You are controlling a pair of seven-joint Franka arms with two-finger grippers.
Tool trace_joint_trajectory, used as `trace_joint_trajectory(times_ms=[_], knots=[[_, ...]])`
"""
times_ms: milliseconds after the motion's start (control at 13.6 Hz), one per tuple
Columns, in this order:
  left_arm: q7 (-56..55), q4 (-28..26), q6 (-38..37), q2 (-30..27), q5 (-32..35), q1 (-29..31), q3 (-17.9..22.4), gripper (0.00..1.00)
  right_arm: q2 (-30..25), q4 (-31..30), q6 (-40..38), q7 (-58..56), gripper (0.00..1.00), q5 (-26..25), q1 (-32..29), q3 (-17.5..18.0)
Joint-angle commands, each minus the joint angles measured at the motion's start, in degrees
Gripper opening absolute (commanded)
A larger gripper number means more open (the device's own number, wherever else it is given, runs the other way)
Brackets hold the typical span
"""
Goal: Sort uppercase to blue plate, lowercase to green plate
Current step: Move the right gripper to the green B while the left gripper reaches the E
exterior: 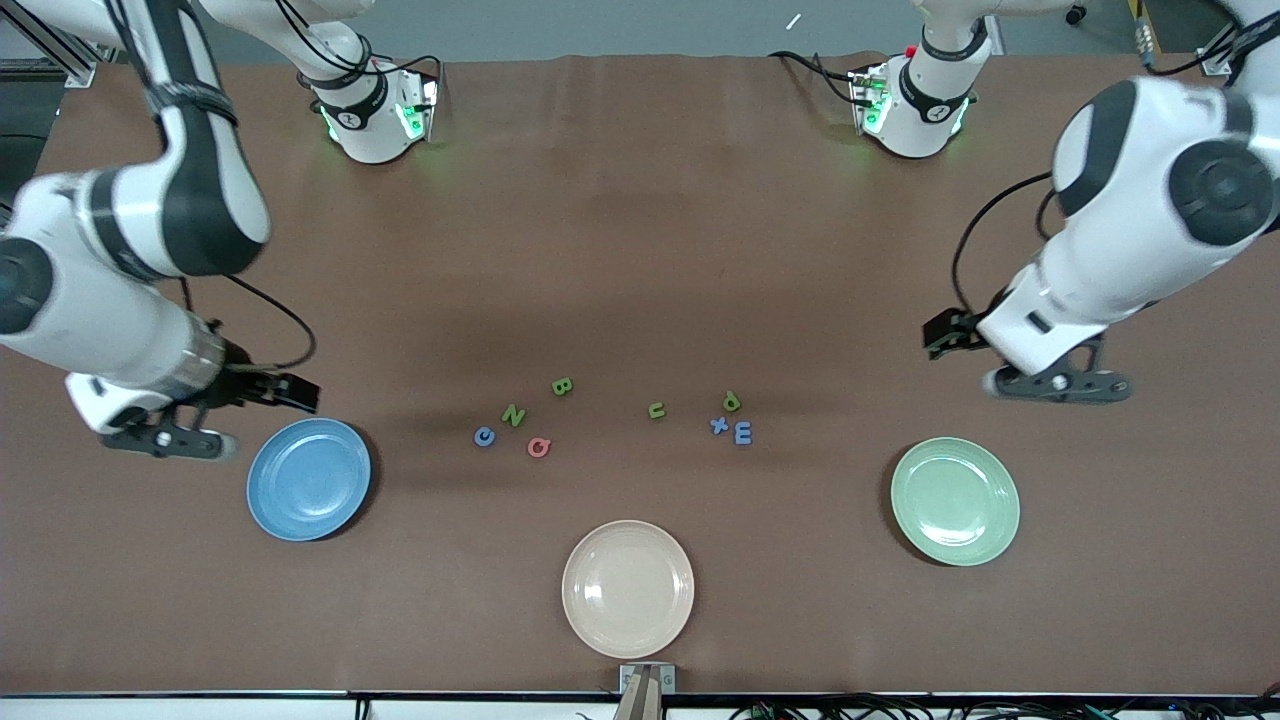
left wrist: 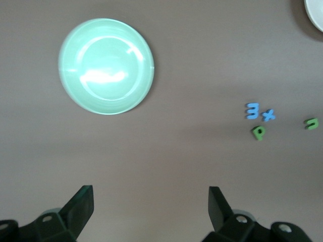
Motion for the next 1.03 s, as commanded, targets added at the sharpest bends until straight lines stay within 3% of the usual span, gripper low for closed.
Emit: trace_joint_trajectory(times_ms=[0, 441, 662, 956], knots=[[-8.3, 1.7, 4.0, 5.5, 0.9, -4.5, 0.2, 1.00, 4.0, 0.9, 4.2, 8.4, 1.00, 0.1, 3.7, -0.4], [-9.2, 1.9, 15.3, 16.3, 4.9, -8.6, 0.2, 0.99, 11.2, 0.2, 13.0, 30.0, 1.00, 0.1, 13.7, -0.4], [-9.1, 2.6, 19.8, 20.7, 5.4, -10.1, 0.2, 0.88, 15.3, 0.1, 17.6, 41.6, 1.00, 0.1, 18.9, -0.3], [-12.6, 4.9, 22.6, 25.5, 6.3, -13.3, 0.6, 0.83, 17.5, -4.4, 23.7, 50.6, 1.00, 0.1, 24.2, -0.3]])
